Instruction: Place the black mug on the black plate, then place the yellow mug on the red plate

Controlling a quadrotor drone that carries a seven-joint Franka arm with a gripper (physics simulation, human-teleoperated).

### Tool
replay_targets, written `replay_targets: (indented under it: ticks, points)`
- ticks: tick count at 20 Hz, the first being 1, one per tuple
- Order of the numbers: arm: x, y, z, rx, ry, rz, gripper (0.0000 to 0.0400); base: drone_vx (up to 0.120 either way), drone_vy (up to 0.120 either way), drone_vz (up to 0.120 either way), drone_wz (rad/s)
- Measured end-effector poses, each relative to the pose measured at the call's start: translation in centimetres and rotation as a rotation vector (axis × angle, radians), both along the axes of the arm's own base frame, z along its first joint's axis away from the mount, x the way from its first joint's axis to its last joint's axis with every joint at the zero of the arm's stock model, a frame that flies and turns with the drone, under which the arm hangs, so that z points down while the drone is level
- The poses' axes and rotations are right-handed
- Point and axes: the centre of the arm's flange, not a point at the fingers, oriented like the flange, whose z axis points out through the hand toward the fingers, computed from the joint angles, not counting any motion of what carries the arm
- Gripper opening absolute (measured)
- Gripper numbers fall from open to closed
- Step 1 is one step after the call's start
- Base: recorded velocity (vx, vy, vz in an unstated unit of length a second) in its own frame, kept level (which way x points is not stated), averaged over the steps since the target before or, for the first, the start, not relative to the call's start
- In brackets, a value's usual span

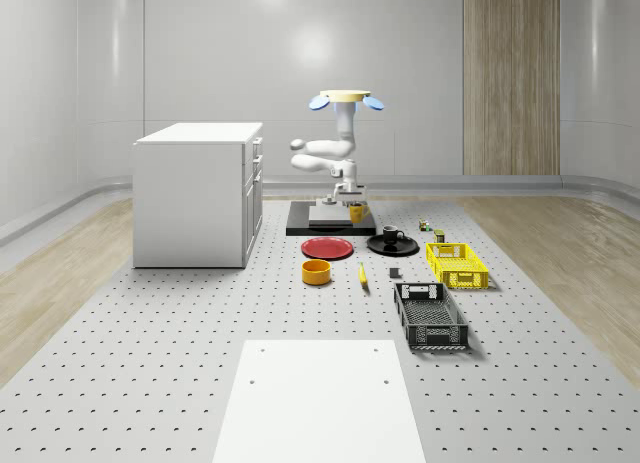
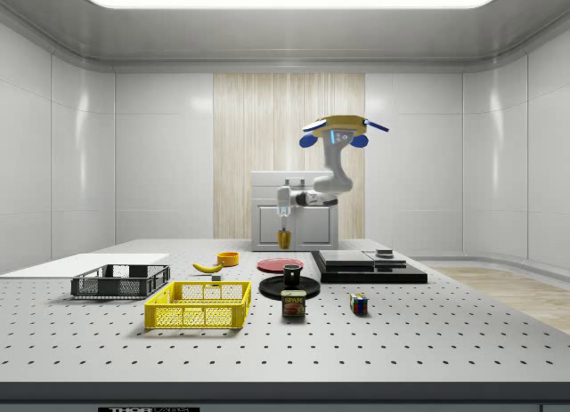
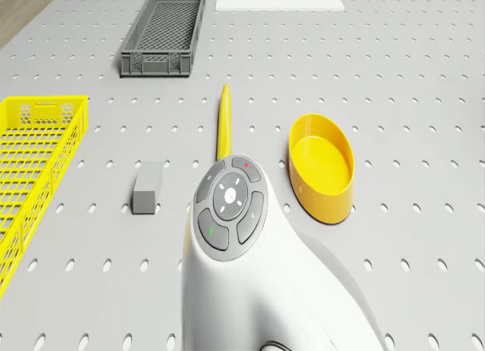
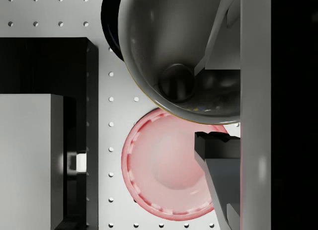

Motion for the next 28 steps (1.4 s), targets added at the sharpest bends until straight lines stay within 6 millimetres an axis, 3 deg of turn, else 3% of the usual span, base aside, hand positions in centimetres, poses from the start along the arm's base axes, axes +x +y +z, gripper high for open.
replay_targets:
  ticks: [4,9,17,28]
  points:
    - [0.00,0.00,0.00,0.000,0.000,0.000,0.0110,0.120,-0.120,0.000,0.000]
    - [0.00,0.00,0.00,0.000,0.000,0.000,0.0110,0.000,-0.120,-0.008,0.000]
    - [0.00,0.00,0.00,0.000,0.000,0.000,0.0110,0.000,-0.120,-0.115,0.000]
    - [0.00,0.00,0.00,0.000,0.000,0.000,0.0110,0.000,-0.120,0.000,0.000]
